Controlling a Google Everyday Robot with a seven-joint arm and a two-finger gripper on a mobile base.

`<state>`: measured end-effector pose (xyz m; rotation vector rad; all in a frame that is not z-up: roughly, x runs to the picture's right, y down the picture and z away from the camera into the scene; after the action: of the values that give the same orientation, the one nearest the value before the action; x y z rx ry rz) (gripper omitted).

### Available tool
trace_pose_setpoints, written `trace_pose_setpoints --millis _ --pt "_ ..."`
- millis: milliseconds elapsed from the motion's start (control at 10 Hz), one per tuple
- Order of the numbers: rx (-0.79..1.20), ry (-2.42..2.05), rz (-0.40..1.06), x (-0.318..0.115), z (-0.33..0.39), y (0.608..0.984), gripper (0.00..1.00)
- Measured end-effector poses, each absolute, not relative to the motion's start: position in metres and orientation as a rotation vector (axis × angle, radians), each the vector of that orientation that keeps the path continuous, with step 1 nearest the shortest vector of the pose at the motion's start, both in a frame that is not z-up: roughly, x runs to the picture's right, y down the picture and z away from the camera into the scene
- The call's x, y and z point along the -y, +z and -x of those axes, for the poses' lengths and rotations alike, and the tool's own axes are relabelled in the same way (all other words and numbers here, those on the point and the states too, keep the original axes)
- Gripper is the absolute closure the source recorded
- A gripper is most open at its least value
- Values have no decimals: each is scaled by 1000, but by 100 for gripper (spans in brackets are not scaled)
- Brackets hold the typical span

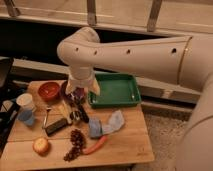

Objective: Place fork in plastic cup

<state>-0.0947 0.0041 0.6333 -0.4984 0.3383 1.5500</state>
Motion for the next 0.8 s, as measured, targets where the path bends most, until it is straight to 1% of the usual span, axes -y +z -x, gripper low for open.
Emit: trace_pose_setpoints --millis 100,400,800 --pt "-331 1542 505 -3 99 639 20" --pt "-279 1482 568 0 155 677 20" --pt "-212 1445 625 -12 201 712 20"
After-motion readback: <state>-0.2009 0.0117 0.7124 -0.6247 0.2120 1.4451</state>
